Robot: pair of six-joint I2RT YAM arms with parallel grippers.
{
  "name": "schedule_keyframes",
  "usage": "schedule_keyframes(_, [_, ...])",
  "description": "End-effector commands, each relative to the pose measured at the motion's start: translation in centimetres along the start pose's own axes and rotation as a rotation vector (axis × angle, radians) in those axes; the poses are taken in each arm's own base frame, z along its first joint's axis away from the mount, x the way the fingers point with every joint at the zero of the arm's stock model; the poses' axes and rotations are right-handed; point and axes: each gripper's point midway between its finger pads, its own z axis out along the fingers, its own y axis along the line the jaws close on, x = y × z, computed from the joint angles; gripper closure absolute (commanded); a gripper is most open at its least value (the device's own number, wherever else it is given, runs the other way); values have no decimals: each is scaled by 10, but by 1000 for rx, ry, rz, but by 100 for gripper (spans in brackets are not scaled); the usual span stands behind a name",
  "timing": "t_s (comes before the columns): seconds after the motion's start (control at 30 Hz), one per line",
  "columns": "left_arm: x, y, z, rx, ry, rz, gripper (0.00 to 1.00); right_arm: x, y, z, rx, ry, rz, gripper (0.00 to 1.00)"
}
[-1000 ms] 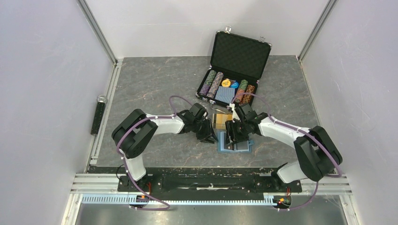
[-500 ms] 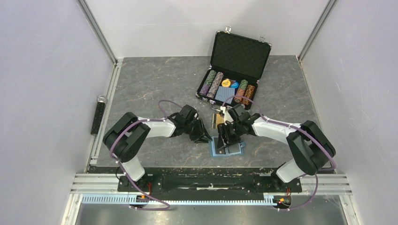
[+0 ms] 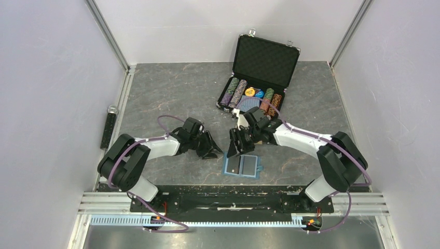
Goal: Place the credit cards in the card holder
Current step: Insert the credit card into the card holder, then close the card holder at the center of the board.
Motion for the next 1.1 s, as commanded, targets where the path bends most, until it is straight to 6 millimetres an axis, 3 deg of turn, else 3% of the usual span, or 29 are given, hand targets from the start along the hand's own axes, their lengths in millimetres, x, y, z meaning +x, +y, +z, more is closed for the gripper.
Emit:
schedule_keyframes(0.0, [7, -1, -8, 15, 16, 16, 52, -17, -9, -28, 121, -57, -99, 47])
schedule_keyframes(0.23, [20, -1, 11, 18, 87, 46, 50, 29, -66, -33, 323, 67, -133, 74])
schedule_keyframes(0.4, [28, -14, 26, 63, 121, 48, 49, 46, -90, -25, 373, 134, -137, 88])
schedule_keyframes(0.5, [27, -33, 25, 144, 121, 62, 51, 50, -94, -21, 376, 160, -138, 90])
schedule_keyframes(0.8, [29, -99, -8, 336, 131, 163, 53, 45, -92, -18, 366, 165, -148, 92])
schedule_keyframes(0.97, [47, -111, -2, 357, 198, 202, 56, 42, -91, -18, 363, 162, -149, 92])
schedule_keyframes(1.07, [55, -104, 5, 304, 205, 226, 57, 40, -88, -18, 358, 158, -149, 92])
